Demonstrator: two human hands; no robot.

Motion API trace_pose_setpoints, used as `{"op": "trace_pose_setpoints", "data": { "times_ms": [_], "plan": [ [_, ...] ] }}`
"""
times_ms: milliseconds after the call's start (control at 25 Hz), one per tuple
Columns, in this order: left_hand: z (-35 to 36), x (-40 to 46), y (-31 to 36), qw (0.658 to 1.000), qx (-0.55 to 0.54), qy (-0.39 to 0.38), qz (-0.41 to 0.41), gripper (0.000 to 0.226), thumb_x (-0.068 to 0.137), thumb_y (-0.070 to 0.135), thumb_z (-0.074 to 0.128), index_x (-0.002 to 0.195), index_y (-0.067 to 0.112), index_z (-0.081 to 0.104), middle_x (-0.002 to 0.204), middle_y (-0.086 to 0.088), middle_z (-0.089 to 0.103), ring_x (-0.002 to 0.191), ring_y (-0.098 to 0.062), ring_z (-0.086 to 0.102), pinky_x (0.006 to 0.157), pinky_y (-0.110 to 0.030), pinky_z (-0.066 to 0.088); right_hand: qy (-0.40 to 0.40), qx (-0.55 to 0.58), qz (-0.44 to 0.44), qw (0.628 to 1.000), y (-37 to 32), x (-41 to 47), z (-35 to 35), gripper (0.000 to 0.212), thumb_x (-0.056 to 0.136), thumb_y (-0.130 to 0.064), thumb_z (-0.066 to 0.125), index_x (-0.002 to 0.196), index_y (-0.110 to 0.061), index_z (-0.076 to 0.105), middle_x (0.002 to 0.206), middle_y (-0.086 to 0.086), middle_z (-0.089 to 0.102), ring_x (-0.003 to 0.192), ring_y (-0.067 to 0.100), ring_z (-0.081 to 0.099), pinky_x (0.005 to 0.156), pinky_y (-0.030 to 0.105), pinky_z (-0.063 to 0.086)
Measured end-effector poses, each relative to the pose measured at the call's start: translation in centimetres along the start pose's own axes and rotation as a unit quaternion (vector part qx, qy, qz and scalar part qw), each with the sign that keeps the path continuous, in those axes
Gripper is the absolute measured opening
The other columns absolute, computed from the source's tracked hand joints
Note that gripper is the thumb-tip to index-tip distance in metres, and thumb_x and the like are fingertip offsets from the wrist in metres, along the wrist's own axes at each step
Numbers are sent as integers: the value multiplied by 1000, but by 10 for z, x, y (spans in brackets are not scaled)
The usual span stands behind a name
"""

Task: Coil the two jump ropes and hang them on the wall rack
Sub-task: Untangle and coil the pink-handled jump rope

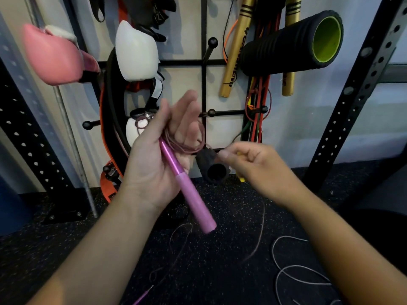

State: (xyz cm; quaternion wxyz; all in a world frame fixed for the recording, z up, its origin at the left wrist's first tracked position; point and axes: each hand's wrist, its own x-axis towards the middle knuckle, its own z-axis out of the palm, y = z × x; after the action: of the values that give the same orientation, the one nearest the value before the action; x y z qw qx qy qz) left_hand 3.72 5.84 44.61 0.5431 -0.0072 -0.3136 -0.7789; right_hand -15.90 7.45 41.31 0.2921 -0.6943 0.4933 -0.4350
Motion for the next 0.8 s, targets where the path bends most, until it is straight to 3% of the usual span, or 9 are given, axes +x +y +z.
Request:
{"op": "trace_pose_setpoints", "data": {
  "times_ms": [80, 120, 240, 360, 440, 520, 560, 680, 800],
  "plan": [
    [-7, 5, -3, 983, 150, 67, 80, 41, 109, 27, 43, 127, -2, 65, 110, -11, 80, 101, -20, 78, 81, -27, 63, -74, -74, -23, 994, -5, -4, 10, 24, 102, -39, 57, 97, -26, 76, 53, -24, 57, 46, 4, 40, 48, 20, 31],
    [-12, 6, -2, 946, 297, 85, 102, 38, 110, 28, 42, 130, 3, 62, 113, -8, 80, 106, -19, 76, 88, -28, 61, -93, -95, -25, 991, -8, -5, 12, 24, 103, -40, 56, 96, -26, 75, 52, -23, 56, 46, 3, 39, 48, 20, 30],
    [-23, 2, 5, 723, 687, 53, 59, 30, 106, 39, 47, 113, 25, 73, 99, 15, 81, 95, 4, 73, 90, -11, 51, -119, -106, -2, 987, -18, -4, 1, 23, 101, -40, 59, 93, -26, 74, 52, -14, 53, 46, 11, 41, 46, 27, 33],
    [-25, -2, -1, 618, 785, 20, 18, 44, 103, 47, 48, 70, 29, 70, 77, 16, 73, 71, 7, 65, 66, -7, 42, -139, -124, -23, 982, -31, -6, -3, 19, 101, -40, 59, 96, -30, 75, 83, -10, 78, 76, 20, 73, 75, 43, 60],
    [-26, -2, -7, 668, 744, 13, -1, 54, 103, 52, 44, 61, 23, 63, 53, -4, 59, 49, -5, 54, 57, -17, 40, -112, -134, -51, 983, -37, -8, -2, 17, 100, -35, 61, 94, -29, 76, 83, -11, 78, 78, 11, 73, 74, 33, 60],
    [-23, -4, -8, 768, 636, -14, -67, 57, 97, 62, 41, 68, 21, 67, 46, 1, 42, 43, -11, 39, 49, -21, 35, -34, -141, -62, 987, -41, -6, -5, 17, 94, -38, 67, 86, -27, 77, 72, -5, 75, 55, 12, 61, 53, 31, 53],
    [-23, -6, -8, 789, 606, -38, -97, 55, 93, 65, 43, 71, 23, 70, 46, 5, 42, 43, -10, 36, 48, -20, 34, 7, -124, -59, 990, -40, -5, -8, 18, 89, -41, 72, 82, -25, 77, 66, 0, 72, 47, 12, 51, 45, 29, 45],
    [-21, -8, -9, 784, 594, -89, -154, 37, 91, 53, 57, 79, 22, 73, 47, 4, 56, 41, -10, 45, 49, -19, 40, 52, -83, -46, 994, -39, -6, -18, 27, 75, -47, 79, 78, -20, 78, 59, 11, 63, 48, 17, 42, 47, 29, 37],
    [-23, -4, -5, 812, 556, -78, -156, 34, 98, 39, 55, 91, 12, 75, 60, -8, 72, 49, -19, 65, 67, -26, 58, -31, -93, -60, 993, -40, -6, -22, 14, 95, -30, 68, 95, -19, 77, 80, 7, 74, 71, 25, 66, 65, 30, 55]
  ]
}}
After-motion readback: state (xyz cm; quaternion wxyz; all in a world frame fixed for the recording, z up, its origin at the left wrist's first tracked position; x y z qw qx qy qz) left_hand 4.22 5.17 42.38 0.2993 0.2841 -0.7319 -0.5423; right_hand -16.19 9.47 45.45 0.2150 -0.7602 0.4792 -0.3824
